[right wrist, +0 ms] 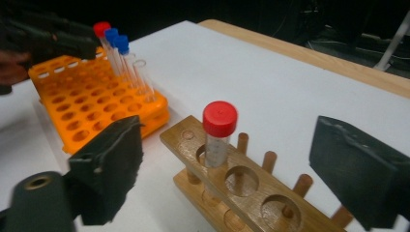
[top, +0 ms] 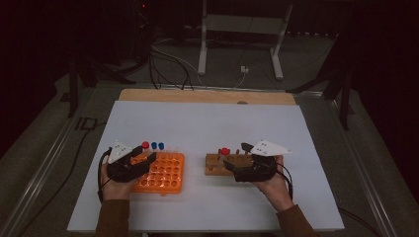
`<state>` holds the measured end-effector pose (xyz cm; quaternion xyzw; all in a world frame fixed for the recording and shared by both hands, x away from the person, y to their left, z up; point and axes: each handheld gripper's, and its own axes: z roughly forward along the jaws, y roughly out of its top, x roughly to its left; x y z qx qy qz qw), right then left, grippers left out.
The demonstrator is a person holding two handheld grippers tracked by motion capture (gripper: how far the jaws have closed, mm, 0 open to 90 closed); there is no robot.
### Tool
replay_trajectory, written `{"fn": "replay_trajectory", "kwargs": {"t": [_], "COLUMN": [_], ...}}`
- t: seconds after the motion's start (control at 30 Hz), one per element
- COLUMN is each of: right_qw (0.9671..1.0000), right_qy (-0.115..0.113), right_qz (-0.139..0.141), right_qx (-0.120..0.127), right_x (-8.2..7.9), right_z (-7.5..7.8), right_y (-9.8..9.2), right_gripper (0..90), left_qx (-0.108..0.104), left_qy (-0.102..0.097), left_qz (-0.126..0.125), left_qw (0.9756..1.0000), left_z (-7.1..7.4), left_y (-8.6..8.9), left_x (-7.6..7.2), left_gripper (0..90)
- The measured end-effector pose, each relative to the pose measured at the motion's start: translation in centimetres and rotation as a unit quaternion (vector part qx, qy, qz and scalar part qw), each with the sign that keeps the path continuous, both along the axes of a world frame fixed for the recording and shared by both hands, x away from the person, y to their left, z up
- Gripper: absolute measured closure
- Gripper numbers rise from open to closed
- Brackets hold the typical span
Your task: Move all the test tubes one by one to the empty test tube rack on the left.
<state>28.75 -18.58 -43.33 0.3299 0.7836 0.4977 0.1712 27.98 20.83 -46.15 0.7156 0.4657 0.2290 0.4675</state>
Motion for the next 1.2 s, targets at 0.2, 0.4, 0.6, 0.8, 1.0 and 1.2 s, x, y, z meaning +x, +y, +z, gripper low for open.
{"fn": "replay_trajectory", "kwargs": {"t": [0.2,0.4,0.6,0.8,1.0,1.2], "right_qw": [0.9999,0.9997,0.9995,0.9995,0.9997,0.9999], "right_qy": [0.008,0.004,0.012,0.017,0.008,-0.003], "right_qz": [0.003,-0.005,-0.008,-0.001,0.003,0.002], "right_qx": [-0.014,-0.022,-0.029,-0.026,-0.024,-0.011], "right_x": [0.7,1.3,2.0,2.1,1.9,1.6], "right_z": [-1.3,-2.2,-2.7,-2.7,-2.0,-0.8], "right_y": [1.2,2.2,2.4,2.6,2.6,2.2], "right_gripper": [28.3,47.6,63.5,72.8,74.1,74.2], "left_qx": [-0.014,-0.020,-0.040,-0.043,-0.042,-0.051], "left_qy": [-0.002,-0.009,-0.027,-0.036,-0.036,-0.033], "left_qz": [0.004,0.020,0.014,0.001,-0.014,-0.020], "left_qw": [0.9999,0.9996,0.9987,0.9984,0.9984,0.9980], "left_z": [0.4,0.7,1.4,2.1,2.4,2.5], "left_y": [0.4,0.7,0.4,-0.5,-1.2,-1.7], "left_x": [-0.4,-0.6,-0.9,-1.1,-1.2,-1.1], "left_gripper": [28.3,17.7,7.7,0.5,0.5,0.6]}}
